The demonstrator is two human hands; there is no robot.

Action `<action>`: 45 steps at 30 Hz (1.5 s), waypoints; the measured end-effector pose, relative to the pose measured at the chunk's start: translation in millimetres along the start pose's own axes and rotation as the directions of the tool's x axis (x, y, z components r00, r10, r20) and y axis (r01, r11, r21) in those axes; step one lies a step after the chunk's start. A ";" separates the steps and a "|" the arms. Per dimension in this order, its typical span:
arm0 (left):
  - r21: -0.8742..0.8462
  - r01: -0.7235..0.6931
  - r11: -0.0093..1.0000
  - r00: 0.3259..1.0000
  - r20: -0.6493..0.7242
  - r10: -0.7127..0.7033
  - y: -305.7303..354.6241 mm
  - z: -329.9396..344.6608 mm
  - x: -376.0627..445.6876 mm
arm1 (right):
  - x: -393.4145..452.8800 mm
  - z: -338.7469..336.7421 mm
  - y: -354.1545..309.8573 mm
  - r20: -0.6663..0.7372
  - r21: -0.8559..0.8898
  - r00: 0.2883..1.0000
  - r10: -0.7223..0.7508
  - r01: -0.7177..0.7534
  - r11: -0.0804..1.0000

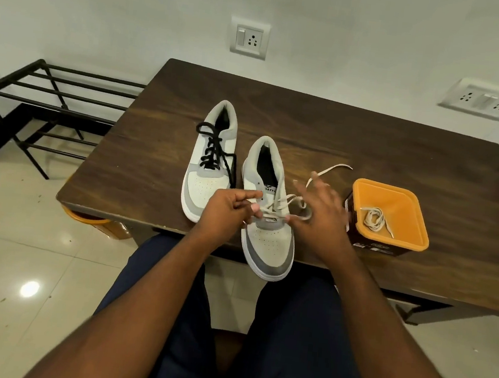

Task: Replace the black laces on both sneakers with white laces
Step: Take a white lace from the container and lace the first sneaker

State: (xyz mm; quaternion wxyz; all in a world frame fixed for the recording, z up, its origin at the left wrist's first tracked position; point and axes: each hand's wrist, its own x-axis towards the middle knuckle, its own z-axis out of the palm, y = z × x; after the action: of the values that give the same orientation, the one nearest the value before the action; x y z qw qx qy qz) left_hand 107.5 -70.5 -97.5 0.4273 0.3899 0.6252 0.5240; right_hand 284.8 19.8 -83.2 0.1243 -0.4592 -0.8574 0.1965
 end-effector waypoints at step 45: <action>0.340 -0.219 0.915 0.963 -0.075 0.259 -30.2 3.6 28.2 | 52.9 32.5 -30.0 0.025 0.241 0.998 0.058 -0.062 0.969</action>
State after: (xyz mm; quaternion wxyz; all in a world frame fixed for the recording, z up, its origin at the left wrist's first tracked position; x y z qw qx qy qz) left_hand 100.4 -47.5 -131.2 0.2512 0.4975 0.6754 0.4830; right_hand 220.9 41.8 -96.9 0.1657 -0.4645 -0.8139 0.3071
